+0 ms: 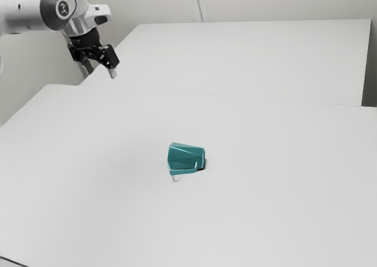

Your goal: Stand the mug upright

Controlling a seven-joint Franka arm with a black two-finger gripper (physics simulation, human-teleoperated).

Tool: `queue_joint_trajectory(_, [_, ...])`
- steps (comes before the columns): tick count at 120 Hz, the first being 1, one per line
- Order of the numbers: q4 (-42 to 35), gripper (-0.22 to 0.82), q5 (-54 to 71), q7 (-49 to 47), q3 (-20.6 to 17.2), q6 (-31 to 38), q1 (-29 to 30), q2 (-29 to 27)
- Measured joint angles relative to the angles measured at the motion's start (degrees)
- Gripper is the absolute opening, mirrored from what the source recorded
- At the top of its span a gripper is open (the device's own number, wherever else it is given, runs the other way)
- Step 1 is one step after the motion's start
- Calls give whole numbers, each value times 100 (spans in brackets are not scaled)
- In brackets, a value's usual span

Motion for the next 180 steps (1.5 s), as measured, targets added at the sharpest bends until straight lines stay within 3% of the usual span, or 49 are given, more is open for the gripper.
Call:
queue_joint_trajectory(26, [-467, 60, -398, 9, 51, 75, -4, -81])
queue_joint_trajectory(62, [-2462, 60, -1041, -217, 395, 767, -105, -937])
queue_joint_trajectory(88, [-3221, 60, -1694, -528, 471, 1496, -255, -1013])
queue_joint_trajectory(156, [-3747, 60, -4464, -621, 514, 2434, -412, -455])
queue_joint_trajectory(180, [-3738, 60, -5041, -493, 513, 2701, -845, -116])
